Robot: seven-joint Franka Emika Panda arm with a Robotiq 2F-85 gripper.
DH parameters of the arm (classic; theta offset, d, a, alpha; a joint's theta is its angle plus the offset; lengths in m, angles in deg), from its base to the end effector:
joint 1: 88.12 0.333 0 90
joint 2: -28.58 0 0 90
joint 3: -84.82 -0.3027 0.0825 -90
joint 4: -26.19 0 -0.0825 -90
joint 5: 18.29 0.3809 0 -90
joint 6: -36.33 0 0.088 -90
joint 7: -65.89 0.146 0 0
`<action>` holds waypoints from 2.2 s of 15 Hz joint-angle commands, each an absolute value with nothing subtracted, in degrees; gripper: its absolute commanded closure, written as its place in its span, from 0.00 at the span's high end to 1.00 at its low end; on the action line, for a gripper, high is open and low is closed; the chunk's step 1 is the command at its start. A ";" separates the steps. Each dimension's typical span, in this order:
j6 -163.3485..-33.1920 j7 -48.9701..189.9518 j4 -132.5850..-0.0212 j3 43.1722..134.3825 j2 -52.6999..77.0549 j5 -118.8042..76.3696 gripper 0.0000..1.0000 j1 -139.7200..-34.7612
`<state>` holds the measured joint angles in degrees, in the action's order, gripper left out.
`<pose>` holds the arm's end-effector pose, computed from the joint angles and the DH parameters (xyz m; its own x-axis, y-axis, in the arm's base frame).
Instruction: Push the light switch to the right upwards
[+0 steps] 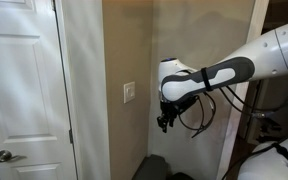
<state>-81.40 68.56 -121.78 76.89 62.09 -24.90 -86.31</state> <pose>0.3759 0.0511 0.4070 0.9860 0.1577 0.0539 0.1459 -0.9732 0.1776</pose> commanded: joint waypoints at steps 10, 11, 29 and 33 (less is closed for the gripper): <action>-92.34 66.69 -117.65 83.98 57.49 -16.79 0.00 -84.93; -92.59 66.29 -117.72 84.55 57.47 -15.64 0.00 -84.73; -107.53 70.61 -116.73 82.05 56.32 -14.20 0.00 -86.28; -111.71 73.77 -112.54 80.11 53.06 -17.19 0.00 -88.38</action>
<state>-109.06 70.54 -116.18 82.17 56.57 -14.37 -86.04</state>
